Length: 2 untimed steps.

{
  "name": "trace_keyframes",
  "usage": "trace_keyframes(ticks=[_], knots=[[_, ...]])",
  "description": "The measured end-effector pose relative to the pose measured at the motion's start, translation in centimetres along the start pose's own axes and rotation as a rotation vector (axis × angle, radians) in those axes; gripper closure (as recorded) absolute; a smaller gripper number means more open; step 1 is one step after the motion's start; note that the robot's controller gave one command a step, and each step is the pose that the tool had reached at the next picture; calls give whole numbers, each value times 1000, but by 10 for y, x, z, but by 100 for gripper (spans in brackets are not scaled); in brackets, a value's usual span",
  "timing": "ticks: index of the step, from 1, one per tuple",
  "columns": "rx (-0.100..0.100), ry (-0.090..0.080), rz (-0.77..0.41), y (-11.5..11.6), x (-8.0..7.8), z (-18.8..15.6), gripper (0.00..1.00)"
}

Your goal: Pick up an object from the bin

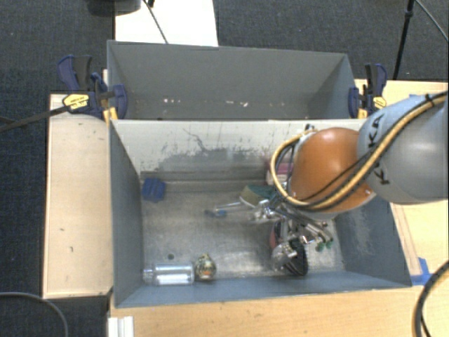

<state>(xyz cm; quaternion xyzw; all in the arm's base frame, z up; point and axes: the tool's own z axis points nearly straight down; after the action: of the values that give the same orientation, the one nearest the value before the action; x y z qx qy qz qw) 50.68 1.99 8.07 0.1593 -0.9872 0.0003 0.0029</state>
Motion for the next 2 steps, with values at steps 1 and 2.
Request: trace_keyframes(ticks=[1, 2], knots=[[5, -8, -136, -85, 9, -5, 0], [-1, -7, -136, -80, 8, -5, 100]])
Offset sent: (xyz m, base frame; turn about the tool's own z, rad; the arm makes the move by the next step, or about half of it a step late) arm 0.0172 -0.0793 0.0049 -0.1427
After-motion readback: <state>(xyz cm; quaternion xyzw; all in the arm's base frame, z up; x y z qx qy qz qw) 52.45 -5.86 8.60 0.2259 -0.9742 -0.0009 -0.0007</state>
